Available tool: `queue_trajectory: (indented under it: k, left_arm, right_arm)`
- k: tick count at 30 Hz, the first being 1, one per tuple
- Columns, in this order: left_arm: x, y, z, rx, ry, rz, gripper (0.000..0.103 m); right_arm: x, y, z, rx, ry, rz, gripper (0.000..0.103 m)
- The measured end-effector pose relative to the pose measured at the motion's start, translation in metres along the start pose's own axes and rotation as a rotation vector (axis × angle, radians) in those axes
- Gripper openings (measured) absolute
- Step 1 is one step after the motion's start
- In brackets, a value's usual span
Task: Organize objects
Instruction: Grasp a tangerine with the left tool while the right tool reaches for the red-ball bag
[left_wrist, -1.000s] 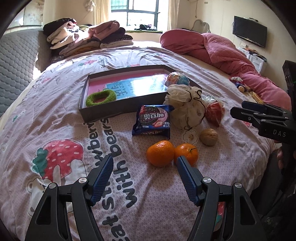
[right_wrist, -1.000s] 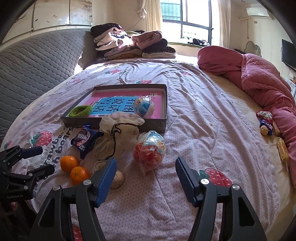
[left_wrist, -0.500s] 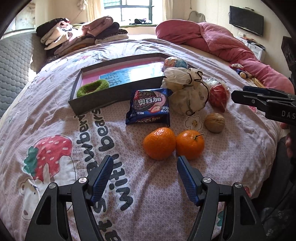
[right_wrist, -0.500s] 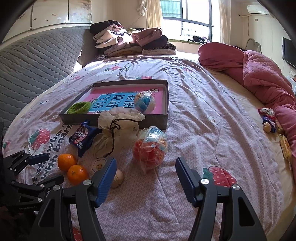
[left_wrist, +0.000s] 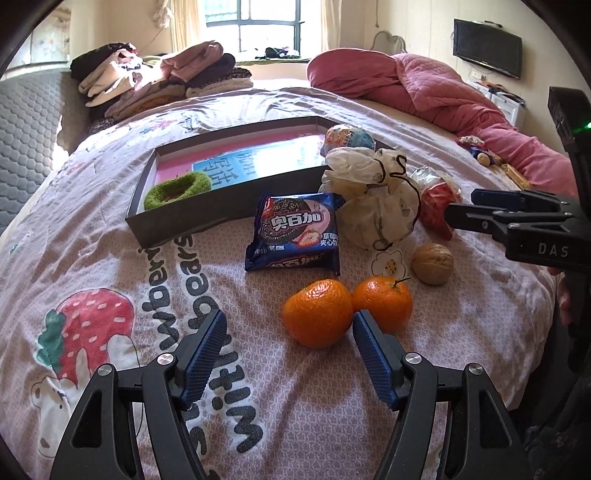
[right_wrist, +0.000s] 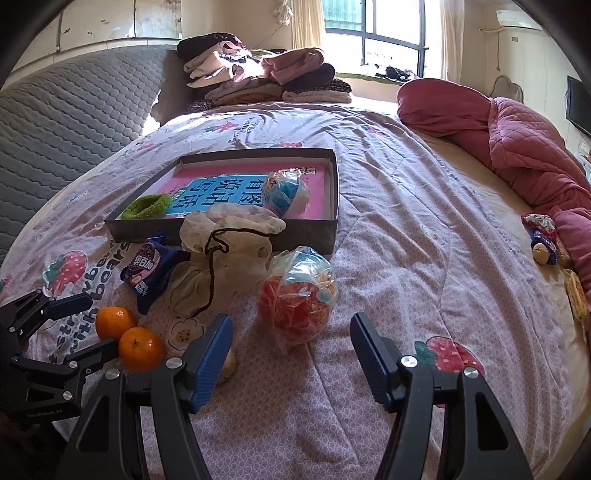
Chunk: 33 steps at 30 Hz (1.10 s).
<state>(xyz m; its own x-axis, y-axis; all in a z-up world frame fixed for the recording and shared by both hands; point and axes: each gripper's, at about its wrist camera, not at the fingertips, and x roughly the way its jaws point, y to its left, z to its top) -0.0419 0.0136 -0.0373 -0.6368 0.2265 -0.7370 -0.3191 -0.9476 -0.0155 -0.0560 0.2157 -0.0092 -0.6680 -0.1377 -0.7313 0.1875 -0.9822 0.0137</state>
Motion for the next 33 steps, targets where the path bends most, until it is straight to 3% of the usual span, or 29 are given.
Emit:
queue_trajectory:
  k: [12, 17, 33]
  left_arm:
    - [0.009, -0.002, 0.005, 0.004, -0.010, -0.097, 0.041]
    - [0.013, -0.002, 0.007, 0.001, -0.011, -0.113, 0.041]
    - [0.019, 0.000, 0.009, -0.004, -0.009, -0.145, 0.040]
  right_arm:
    - [0.014, -0.003, 0.003, 0.004, -0.005, 0.003, 0.064]
    - [0.021, -0.001, 0.004, -0.005, -0.004, 0.009, 0.053]
    - [0.019, -0.009, 0.000, 0.014, -0.044, 0.060, 0.051]
